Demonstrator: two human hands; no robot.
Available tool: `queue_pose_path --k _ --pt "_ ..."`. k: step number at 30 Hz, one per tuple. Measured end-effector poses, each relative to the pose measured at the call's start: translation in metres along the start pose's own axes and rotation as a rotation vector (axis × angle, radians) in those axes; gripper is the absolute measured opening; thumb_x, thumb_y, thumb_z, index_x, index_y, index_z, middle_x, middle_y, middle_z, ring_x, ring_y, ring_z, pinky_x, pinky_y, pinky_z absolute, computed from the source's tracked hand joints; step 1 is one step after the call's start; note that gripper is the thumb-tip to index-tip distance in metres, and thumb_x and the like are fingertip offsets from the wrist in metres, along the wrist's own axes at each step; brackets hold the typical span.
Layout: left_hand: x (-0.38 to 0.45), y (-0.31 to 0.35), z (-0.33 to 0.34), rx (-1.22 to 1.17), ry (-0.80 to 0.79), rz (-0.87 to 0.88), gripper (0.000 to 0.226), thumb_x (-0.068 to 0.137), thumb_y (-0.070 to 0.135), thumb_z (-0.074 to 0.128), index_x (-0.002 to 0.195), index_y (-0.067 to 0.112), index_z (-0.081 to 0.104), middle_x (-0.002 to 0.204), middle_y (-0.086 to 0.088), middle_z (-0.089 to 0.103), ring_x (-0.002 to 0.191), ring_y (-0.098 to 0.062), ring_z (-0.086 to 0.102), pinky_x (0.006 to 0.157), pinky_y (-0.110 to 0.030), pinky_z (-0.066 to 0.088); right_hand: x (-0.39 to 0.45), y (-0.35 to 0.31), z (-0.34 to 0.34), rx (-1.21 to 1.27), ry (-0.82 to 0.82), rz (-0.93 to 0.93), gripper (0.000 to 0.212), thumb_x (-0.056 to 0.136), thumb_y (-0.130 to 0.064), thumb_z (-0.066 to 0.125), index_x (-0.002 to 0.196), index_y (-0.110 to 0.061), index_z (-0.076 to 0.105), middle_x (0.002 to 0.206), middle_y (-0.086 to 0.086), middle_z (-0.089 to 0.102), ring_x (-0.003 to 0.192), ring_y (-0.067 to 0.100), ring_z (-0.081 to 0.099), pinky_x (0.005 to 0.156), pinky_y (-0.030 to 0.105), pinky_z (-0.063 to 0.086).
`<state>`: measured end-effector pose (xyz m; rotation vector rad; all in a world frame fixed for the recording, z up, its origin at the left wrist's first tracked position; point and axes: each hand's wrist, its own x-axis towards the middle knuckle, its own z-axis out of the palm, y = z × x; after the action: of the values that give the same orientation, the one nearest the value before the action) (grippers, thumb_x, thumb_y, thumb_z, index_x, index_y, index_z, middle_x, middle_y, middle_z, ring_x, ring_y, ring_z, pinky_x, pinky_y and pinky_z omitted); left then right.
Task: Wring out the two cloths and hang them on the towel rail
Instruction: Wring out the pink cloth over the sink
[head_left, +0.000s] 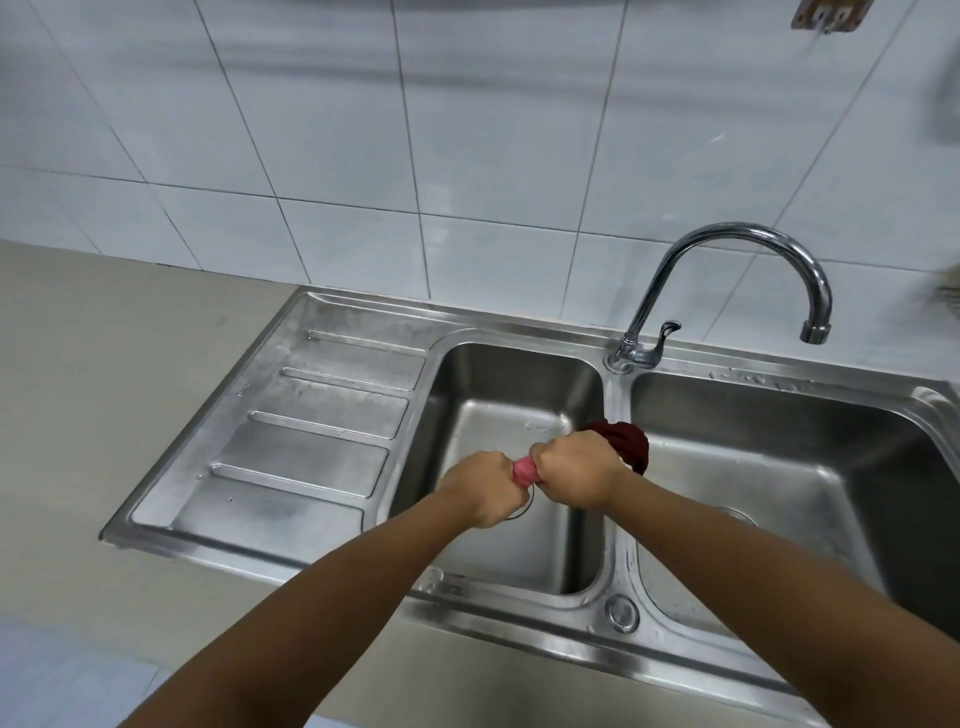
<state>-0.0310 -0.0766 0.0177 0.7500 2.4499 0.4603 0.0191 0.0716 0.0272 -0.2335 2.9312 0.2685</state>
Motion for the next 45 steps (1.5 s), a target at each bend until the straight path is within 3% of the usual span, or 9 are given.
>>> queue_pose_path --k 7,11,16,20,25,28,35,40,45 --pt "-0.007 -0.001 0.0 -0.059 -0.049 0.042 0.025 0.08 0.024 0.053 0.056 0.018 0.048 0.055 0.001 0.052 0.057 -0.022 0.05 0.052 -0.027 0.037 0.001 0.0 0.004 -0.008 -0.047 -0.057 0.023 0.091 -0.022 0.046 0.103 -0.009 0.061 0.094 0.007 0.071 0.083 0.032 0.068 0.059 0.032 0.035" --pt "-0.009 -0.013 0.007 0.148 0.102 0.107 0.026 0.092 0.038 0.045 0.084 0.016 0.057 0.08 -0.004 0.066 0.072 -0.025 0.059 0.063 -0.028 0.044 0.004 -0.002 0.006 0.121 -0.011 -0.019 0.022 0.092 -0.022 0.05 0.108 -0.009 0.056 0.097 0.009 0.069 0.086 0.033 0.066 0.059 0.033 0.037" --pt "-0.004 -0.035 0.004 0.007 0.139 0.049 0.034 0.08 0.041 0.065 0.103 0.021 0.049 0.096 0.003 0.062 0.081 -0.015 0.063 0.072 -0.033 0.055 0.003 0.003 0.002 0.923 -0.123 0.15 0.04 0.077 -0.004 0.072 0.108 -0.012 0.049 0.099 0.007 0.061 0.083 0.02 0.059 0.07 0.037 0.05" --pt "0.017 -0.064 0.015 -0.214 0.08 0.025 0.048 0.063 0.05 0.07 0.104 0.027 0.058 0.1 0.008 0.063 0.084 -0.012 0.065 0.077 -0.04 0.059 -0.004 0.005 -0.016 1.354 -0.034 0.317 0.027 0.083 0.011 0.061 0.1 -0.009 0.064 0.083 0.003 0.062 0.074 0.016 0.057 0.068 0.03 0.051" --pt "-0.007 -0.035 -0.011 -0.456 0.109 0.084 0.05 0.077 0.04 0.078 0.119 0.019 0.06 0.104 0.014 0.062 0.093 -0.001 0.061 0.076 -0.016 0.048 -0.003 0.005 -0.031 1.177 0.126 0.348 0.005 0.087 -0.01 0.067 0.083 -0.009 0.071 0.074 0.001 0.066 0.068 0.013 0.059 0.074 0.037 0.056" --pt "-0.014 -0.028 -0.018 -0.537 0.218 0.144 0.061 0.079 0.028 0.078 0.132 0.023 0.048 0.119 0.01 0.057 0.109 -0.007 0.057 0.089 -0.021 0.046 -0.004 0.006 -0.042 1.016 0.23 0.346 0.01 0.089 -0.016 0.067 0.088 -0.01 0.075 0.068 -0.006 0.061 0.064 0.01 0.055 0.061 0.022 0.042" --pt "-0.012 -0.014 -0.03 -0.588 0.304 0.179 0.025 0.087 0.025 0.069 0.112 0.021 0.066 0.105 0.005 0.069 0.093 -0.009 0.064 0.081 -0.019 0.051 -0.006 0.009 -0.047 0.989 0.183 0.267 0.021 0.097 -0.021 0.056 0.099 -0.013 0.075 0.085 0.005 0.07 0.082 0.023 0.065 0.084 0.04 0.053" --pt "-0.013 -0.002 -0.036 -0.711 0.326 0.176 0.001 0.088 0.016 0.068 0.088 0.014 0.068 0.084 -0.003 0.072 0.076 -0.011 0.068 0.074 -0.023 0.056 -0.01 0.01 -0.045 1.042 0.344 0.297 0.024 0.094 -0.018 0.061 0.115 -0.022 0.073 0.09 -0.011 0.069 0.07 -0.005 0.056 0.065 0.003 0.04" --pt "-0.016 0.001 -0.059 -0.806 0.324 0.161 0.013 0.086 0.008 0.068 0.079 0.016 0.063 0.076 -0.002 0.068 0.071 -0.012 0.063 0.07 -0.021 0.052 -0.013 0.006 -0.05 1.233 0.603 0.376 0.02 0.083 -0.011 0.071 0.094 -0.026 0.078 0.088 0.004 0.06 0.082 0.016 0.059 0.074 0.015 0.045"
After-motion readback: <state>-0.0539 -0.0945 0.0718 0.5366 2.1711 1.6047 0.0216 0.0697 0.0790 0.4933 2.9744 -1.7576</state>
